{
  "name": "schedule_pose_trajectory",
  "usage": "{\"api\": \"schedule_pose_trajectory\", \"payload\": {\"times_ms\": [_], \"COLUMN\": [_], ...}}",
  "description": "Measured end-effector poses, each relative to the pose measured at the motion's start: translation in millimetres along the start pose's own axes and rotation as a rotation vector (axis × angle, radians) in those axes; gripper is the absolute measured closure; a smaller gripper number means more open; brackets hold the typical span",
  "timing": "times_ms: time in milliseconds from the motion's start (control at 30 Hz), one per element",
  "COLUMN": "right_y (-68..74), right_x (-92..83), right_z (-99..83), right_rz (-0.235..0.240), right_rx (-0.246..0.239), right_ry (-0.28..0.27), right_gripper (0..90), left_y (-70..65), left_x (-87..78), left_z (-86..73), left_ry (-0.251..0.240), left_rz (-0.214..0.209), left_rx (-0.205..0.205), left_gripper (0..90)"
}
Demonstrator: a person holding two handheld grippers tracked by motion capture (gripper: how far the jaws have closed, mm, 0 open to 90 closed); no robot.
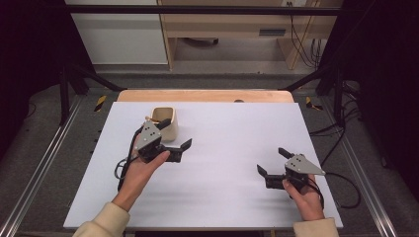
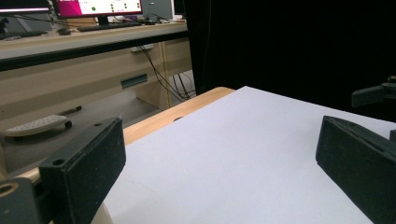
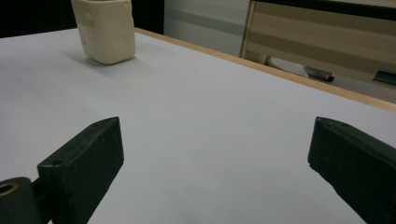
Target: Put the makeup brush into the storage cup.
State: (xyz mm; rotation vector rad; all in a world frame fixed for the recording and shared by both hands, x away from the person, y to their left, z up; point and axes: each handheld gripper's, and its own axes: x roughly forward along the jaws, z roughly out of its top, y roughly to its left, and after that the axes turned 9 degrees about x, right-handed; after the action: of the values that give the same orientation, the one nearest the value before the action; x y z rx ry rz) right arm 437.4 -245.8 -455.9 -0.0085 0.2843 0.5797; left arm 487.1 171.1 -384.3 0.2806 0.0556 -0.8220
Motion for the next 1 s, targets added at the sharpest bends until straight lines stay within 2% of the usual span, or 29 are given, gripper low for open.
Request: {"api": "schedule_pose_trajectory", "payload": {"times_ms": [567,1000], "right_y": [1.7,3.4], "right_x": [0.3,0.5], "right_z": [-0.6,-0.8], "right_rz": [0.017,0.029], "right_rx": [-0.011,-0.01], "right_ry": [0.004,-0.003], "right_gripper": [4.0,4.2], "left_y": [-11.1,-9.0], "left_x": [-14.5,-31.6], "left_z": [-14.1,-30.1], "left_ry": [0.0,0.005], "left_rz": [-0.023,-0.011], "left_rx": [-0.027,-0.049], "left_gripper": [1.1,1.1]}}
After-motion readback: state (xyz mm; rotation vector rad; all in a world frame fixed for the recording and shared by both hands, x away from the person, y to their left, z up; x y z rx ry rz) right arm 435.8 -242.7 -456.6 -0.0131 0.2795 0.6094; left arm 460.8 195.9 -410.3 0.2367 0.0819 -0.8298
